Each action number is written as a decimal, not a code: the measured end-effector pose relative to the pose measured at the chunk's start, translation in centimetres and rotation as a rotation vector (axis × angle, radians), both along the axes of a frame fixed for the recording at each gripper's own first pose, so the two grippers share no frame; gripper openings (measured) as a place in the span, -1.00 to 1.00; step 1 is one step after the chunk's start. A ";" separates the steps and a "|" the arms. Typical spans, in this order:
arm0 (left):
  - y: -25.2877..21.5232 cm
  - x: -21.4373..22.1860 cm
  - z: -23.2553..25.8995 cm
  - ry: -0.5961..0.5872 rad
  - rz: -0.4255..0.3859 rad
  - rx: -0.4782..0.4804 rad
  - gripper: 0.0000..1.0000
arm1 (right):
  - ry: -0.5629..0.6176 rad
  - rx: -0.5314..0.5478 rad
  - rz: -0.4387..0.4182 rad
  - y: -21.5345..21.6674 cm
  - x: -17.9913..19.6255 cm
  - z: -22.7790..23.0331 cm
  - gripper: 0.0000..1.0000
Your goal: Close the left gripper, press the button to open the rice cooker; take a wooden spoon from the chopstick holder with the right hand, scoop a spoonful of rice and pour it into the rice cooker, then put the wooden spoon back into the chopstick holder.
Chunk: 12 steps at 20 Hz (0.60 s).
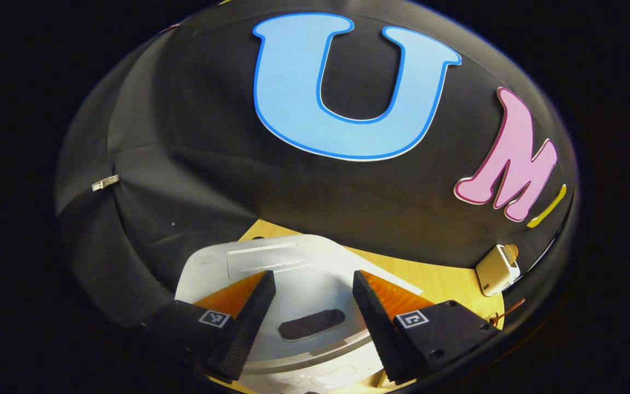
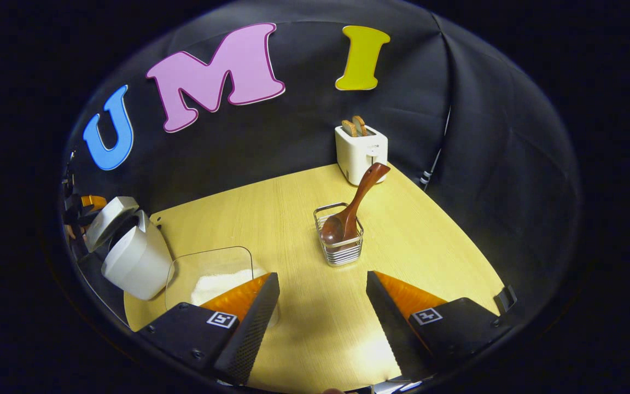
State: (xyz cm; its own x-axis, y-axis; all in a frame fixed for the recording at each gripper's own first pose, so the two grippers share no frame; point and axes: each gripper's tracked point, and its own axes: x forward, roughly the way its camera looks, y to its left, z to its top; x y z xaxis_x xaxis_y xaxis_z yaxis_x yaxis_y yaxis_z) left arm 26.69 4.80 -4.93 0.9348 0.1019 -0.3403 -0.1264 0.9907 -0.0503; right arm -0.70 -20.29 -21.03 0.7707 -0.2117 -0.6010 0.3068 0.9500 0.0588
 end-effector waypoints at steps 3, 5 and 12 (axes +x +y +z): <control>-0.3 -0.6 -3.0 0.043 -0.012 0.067 0.90 | 0.008 0.000 0.014 0.3 -0.2 -0.4 0.99; -0.5 -0.8 -5.1 0.076 -0.006 0.095 0.90 | 0.017 0.001 0.027 0.6 -0.3 -0.8 0.99; -0.6 -0.8 -6.3 0.068 -0.009 0.195 0.92 | 0.034 -0.003 0.057 1.7 -0.6 -1.7 0.99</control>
State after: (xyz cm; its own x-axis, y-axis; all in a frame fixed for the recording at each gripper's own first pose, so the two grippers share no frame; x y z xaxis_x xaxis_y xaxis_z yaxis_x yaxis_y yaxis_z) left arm 25.88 4.16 -11.21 0.9115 0.1642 -0.3771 -0.1143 0.9819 0.1513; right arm -1.33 -18.63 -22.75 0.7604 -0.1699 -0.6268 0.2538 0.9661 0.0461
